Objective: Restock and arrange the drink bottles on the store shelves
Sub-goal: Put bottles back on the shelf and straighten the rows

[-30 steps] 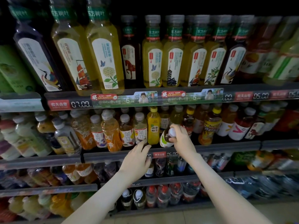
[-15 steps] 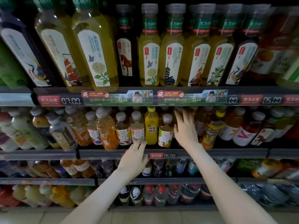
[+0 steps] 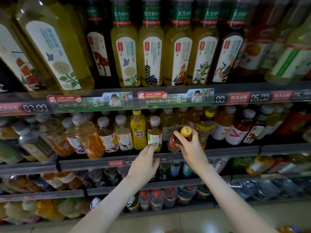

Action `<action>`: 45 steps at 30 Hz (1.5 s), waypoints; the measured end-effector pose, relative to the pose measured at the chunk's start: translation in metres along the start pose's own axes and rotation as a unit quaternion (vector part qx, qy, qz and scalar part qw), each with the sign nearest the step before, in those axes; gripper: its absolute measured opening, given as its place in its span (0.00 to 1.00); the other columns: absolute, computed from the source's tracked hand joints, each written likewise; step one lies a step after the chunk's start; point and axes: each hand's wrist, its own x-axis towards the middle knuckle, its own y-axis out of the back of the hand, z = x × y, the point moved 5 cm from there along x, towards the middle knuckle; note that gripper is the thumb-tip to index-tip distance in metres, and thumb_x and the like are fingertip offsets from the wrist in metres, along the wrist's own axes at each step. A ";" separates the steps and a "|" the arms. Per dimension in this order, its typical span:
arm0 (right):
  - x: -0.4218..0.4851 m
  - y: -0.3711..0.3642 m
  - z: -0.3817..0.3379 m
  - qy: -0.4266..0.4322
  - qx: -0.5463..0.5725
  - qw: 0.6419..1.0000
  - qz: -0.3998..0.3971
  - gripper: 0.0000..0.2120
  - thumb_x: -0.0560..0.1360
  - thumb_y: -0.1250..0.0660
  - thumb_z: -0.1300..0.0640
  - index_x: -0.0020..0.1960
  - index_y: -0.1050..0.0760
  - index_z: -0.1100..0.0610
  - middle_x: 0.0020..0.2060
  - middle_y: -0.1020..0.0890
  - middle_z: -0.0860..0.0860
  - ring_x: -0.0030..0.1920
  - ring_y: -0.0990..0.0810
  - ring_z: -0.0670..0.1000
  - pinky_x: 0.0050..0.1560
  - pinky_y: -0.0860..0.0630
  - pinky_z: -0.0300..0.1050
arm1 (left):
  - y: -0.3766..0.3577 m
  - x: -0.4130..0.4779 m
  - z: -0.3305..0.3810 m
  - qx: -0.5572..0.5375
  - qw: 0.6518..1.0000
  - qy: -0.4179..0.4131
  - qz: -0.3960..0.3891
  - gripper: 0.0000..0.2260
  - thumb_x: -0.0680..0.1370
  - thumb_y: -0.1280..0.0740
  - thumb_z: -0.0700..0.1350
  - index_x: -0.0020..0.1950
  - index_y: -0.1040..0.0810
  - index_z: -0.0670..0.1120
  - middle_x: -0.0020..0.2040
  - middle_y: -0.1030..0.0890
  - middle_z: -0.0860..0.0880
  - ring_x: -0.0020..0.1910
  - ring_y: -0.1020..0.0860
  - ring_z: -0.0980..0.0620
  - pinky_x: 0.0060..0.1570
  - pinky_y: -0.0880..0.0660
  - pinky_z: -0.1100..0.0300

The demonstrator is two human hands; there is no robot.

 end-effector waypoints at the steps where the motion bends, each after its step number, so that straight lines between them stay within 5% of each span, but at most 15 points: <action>1: -0.006 0.009 -0.006 0.013 0.003 0.999 0.043 0.27 0.72 0.33 0.73 0.68 0.29 0.56 0.68 0.40 0.59 0.67 0.33 0.60 0.68 0.30 0.48 | -0.001 0.001 0.005 -0.013 1.000 0.000 0.004 0.26 0.81 0.40 0.49 0.77 0.46 0.49 0.76 0.41 0.51 0.65 0.29 0.48 0.50 0.30 0.64; 3: -0.016 0.033 -0.026 0.042 -0.002 0.994 0.099 0.28 0.70 0.28 0.71 0.66 0.29 0.55 0.64 0.38 0.58 0.63 0.33 0.56 0.69 0.41 0.35 | -0.006 0.004 0.020 -0.049 0.999 -0.020 0.006 0.31 0.79 0.37 0.52 0.78 0.49 0.49 0.76 0.41 0.51 0.67 0.30 0.49 0.55 0.29 0.63; 5: -0.027 0.052 -0.042 0.045 0.021 0.994 0.097 0.28 0.71 0.27 0.66 0.67 0.32 0.50 0.63 0.39 0.53 0.62 0.33 0.53 0.67 0.41 0.31 | -0.012 0.006 0.041 -0.084 0.995 -0.051 0.003 0.37 0.77 0.32 0.53 0.78 0.49 0.48 0.75 0.39 0.48 0.68 0.31 0.48 0.61 0.28 0.58; 9: -0.073 0.082 -0.043 -0.066 0.117 0.984 0.116 0.33 0.73 0.29 0.63 0.67 0.39 0.36 0.66 0.37 0.48 0.65 0.35 0.39 0.66 0.38 0.29 | -0.034 0.000 0.082 -0.152 0.985 -0.069 -0.032 0.33 0.71 0.27 0.51 0.70 0.38 0.46 0.63 0.25 0.47 0.59 0.24 0.48 0.49 0.27 0.61; 12: -0.127 0.106 -0.020 -0.187 0.243 0.932 0.191 0.42 0.70 0.27 0.64 0.68 0.45 0.33 0.66 0.35 0.37 0.66 0.30 0.41 0.63 0.28 0.39 | -0.069 -0.017 0.120 -0.139 0.977 -0.105 -0.123 0.30 0.70 0.28 0.54 0.68 0.36 0.50 0.60 0.22 0.48 0.56 0.22 0.46 0.50 0.26 0.55; 14: -0.169 0.121 0.004 -0.288 0.316 0.881 0.201 0.44 0.68 0.25 0.64 0.69 0.45 0.34 0.65 0.31 0.39 0.61 0.24 0.43 0.61 0.25 0.41 | -0.093 -0.031 0.151 -0.144 0.968 -0.116 -0.167 0.29 0.70 0.28 0.57 0.67 0.34 0.51 0.57 0.20 0.48 0.55 0.22 0.46 0.49 0.26 0.55; 18: -0.248 0.155 0.039 -0.432 0.297 0.845 0.106 0.25 0.67 0.22 0.60 0.59 0.28 0.48 0.53 0.19 0.45 0.49 0.21 0.34 0.54 0.26 0.33 | -0.132 -0.062 0.233 -0.130 0.941 -0.176 -0.259 0.25 0.68 0.27 0.52 0.63 0.31 0.53 0.48 0.19 0.50 0.49 0.20 0.48 0.43 0.25 0.58; 22: -0.328 0.213 0.078 -0.499 0.242 0.808 0.198 0.21 0.62 0.19 0.49 0.52 0.21 0.50 0.49 0.15 0.47 0.51 0.18 0.45 0.54 0.23 0.39 | -0.174 -0.081 0.322 -0.125 0.893 -0.272 -0.335 0.24 0.68 0.28 0.48 0.62 0.30 0.55 0.46 0.21 0.56 0.47 0.21 0.53 0.45 0.25 0.61; 27: -0.426 0.308 0.144 -0.528 0.244 0.745 0.326 0.08 0.70 0.25 0.61 0.49 0.19 0.56 0.37 0.15 0.45 0.38 0.18 0.41 0.38 0.23 0.34 | -0.243 -0.092 0.444 -0.140 0.808 -0.387 -0.422 0.21 0.74 0.28 0.47 0.66 0.29 0.52 0.57 0.24 0.61 0.54 0.27 0.71 0.58 0.32 0.74; 31: -0.504 0.395 0.207 -0.544 0.206 0.724 0.371 0.10 0.69 0.24 0.61 0.49 0.19 0.56 0.43 0.15 0.49 0.44 0.17 0.44 0.46 0.21 0.39 | -0.318 -0.092 0.534 -0.089 0.828 -0.395 -0.387 0.23 0.78 0.33 0.49 0.71 0.32 0.46 0.66 0.25 0.49 0.63 0.26 0.54 0.64 0.31 0.60; 33: -0.529 0.439 0.234 -0.541 0.192 0.727 0.377 0.10 0.69 0.25 0.64 0.49 0.21 0.57 0.41 0.17 0.46 0.38 0.18 0.38 0.39 0.24 0.30 | -0.340 -0.094 0.581 -0.052 0.841 -0.409 -0.350 0.22 0.79 0.36 0.50 0.72 0.34 0.47 0.67 0.26 0.50 0.62 0.26 0.54 0.61 0.30 0.62; 36: -0.553 0.489 0.282 -0.541 0.178 0.736 0.366 0.11 0.68 0.24 0.65 0.49 0.21 0.59 0.40 0.17 0.47 0.39 0.19 0.41 0.38 0.25 0.28 | -0.370 -0.090 0.638 -0.029 0.853 -0.401 -0.333 0.22 0.80 0.37 0.51 0.73 0.34 0.48 0.67 0.27 0.51 0.61 0.26 0.55 0.59 0.31 0.63; 45: -0.596 0.616 0.490 -0.555 0.136 0.740 0.355 0.22 0.60 0.20 0.48 0.51 0.20 0.52 0.45 0.15 0.46 0.48 0.17 0.46 0.52 0.21 0.47 | -0.489 0.016 0.804 -0.015 0.888 -0.375 -0.265 0.22 0.79 0.36 0.50 0.72 0.34 0.49 0.66 0.26 0.51 0.61 0.25 0.54 0.58 0.27 0.61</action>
